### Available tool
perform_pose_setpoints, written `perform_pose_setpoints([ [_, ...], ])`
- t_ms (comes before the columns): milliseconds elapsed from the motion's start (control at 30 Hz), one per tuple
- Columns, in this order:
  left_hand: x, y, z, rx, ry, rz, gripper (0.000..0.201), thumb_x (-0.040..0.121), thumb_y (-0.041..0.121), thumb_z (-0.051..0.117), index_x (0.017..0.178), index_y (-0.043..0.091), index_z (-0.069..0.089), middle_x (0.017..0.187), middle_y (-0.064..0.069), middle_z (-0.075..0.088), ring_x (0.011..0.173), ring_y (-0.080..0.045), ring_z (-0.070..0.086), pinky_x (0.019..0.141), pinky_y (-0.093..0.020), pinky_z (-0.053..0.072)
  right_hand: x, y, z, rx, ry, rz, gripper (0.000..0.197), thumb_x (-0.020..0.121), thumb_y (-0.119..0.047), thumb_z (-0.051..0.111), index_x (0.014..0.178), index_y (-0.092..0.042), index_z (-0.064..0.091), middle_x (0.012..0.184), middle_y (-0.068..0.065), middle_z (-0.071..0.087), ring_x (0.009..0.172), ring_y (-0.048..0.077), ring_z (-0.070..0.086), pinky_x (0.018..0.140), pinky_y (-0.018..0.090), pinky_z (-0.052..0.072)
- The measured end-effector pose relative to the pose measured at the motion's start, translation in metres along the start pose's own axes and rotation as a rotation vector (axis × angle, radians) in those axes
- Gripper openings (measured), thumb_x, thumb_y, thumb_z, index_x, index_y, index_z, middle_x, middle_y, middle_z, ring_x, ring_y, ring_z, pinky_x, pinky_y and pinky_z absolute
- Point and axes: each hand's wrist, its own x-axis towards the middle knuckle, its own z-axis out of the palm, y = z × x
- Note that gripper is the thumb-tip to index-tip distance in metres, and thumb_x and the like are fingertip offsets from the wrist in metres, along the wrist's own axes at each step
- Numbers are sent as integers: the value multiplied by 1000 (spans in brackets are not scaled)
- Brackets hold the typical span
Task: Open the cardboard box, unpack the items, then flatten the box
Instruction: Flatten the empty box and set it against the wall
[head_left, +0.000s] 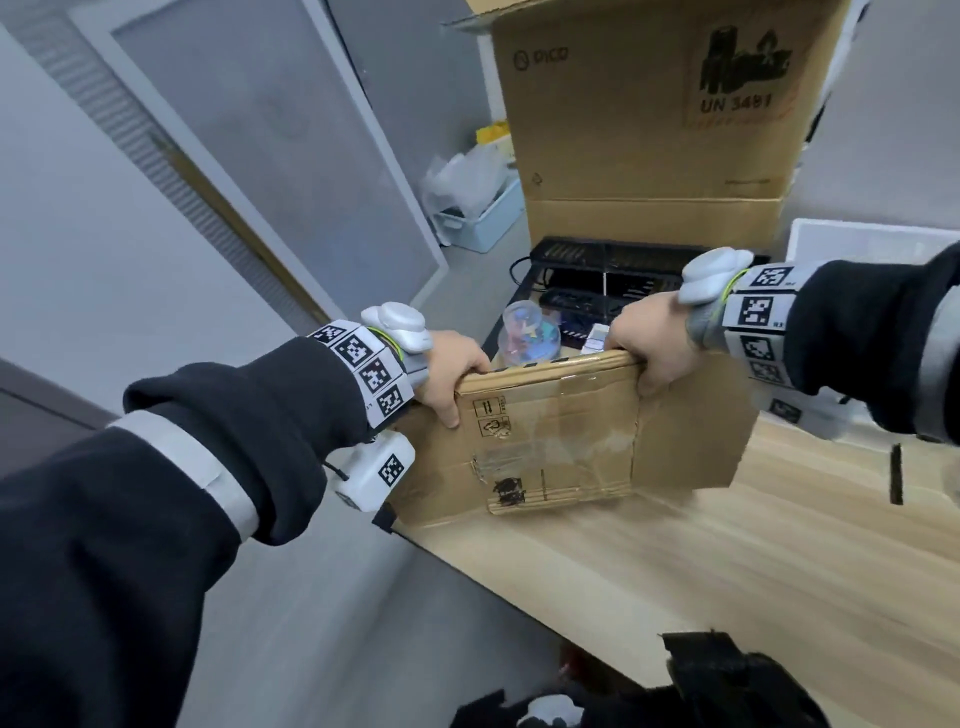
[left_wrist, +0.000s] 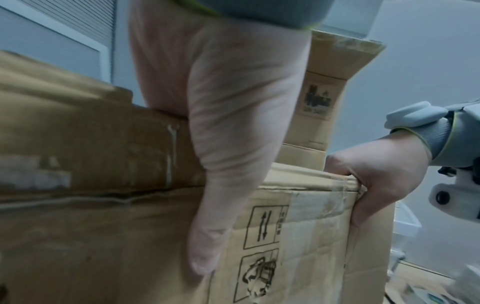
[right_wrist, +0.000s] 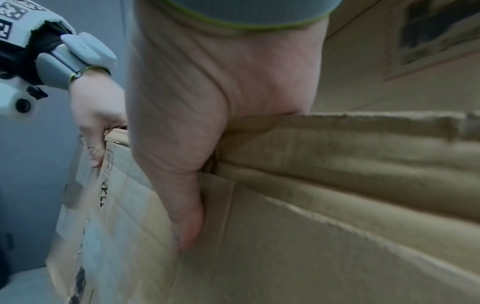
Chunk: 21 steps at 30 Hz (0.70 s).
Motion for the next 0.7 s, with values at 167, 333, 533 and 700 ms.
perform_pose_setpoints([
  [167,-67,-45,46,-119,-38,-207,41,69,20,90,105,17,70,87,8,68,80,-14,64,72,-23,47,49,-72,-25,-107,25,-175,29,75,-40,75,98,-25,65,87,-5,63,80,18,61,68,26,44],
  [333,-148,-94,94,-214,2,-401,36,69,20,90,98,21,69,83,8,63,79,-18,64,69,-23,43,95,-160,-70,-217,89,-329,37,67,-39,79,98,-22,69,81,-4,63,81,21,66,70,27,53],
  [533,-237,-165,138,-336,54,-594,44,71,18,88,111,16,70,84,8,64,80,-15,61,70,-22,42,142,-270,-127,-313,140,-459,35,69,-38,76,99,-23,67,88,-4,68,81,22,67,72,30,57],
  [700,-301,-218,185,-371,127,-721,47,70,22,88,114,20,70,83,8,66,83,-18,64,73,-26,46,180,-359,-160,-377,171,-552,38,71,-37,73,105,-22,67,88,-5,66,80,19,66,70,30,55],
])
